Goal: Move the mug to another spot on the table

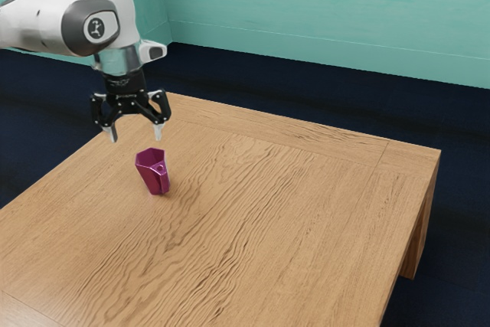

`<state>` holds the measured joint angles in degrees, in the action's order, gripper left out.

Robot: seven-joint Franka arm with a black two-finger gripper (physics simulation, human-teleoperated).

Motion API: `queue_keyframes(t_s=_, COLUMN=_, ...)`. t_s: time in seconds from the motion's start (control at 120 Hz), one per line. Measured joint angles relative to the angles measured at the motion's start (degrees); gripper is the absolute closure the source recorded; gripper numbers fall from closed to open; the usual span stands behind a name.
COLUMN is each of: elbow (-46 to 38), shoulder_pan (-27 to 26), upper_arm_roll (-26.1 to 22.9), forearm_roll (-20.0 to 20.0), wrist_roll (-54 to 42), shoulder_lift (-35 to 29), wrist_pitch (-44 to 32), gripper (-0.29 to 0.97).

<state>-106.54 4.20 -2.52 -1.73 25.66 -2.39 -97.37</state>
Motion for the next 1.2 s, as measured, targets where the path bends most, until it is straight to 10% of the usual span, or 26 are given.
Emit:
queue_keyframes(t_s=0.517, elbow=-10.73, shoulder_pan=0.57, upper_arm_roll=-0.33, forearm_roll=2.19, wrist_roll=20.02, shoulder_lift=3.38, wrist_pitch=-22.88, gripper=0.00)
queue_keyframes(t_s=0.767, elbow=-13.19, shoulder_pan=-0.64, upper_arm_roll=-0.66, forearm_roll=12.14, wrist_roll=34.78, shoulder_lift=4.00, wrist_pitch=-26.48, gripper=0.00)
queue_keyframes(t_s=1.2, elbow=-13.99, shoulder_pan=-1.11, upper_arm_roll=0.22, forearm_roll=12.58, wrist_roll=53.30, shoulder_lift=8.26, wrist_pitch=-29.63, gripper=0.03)
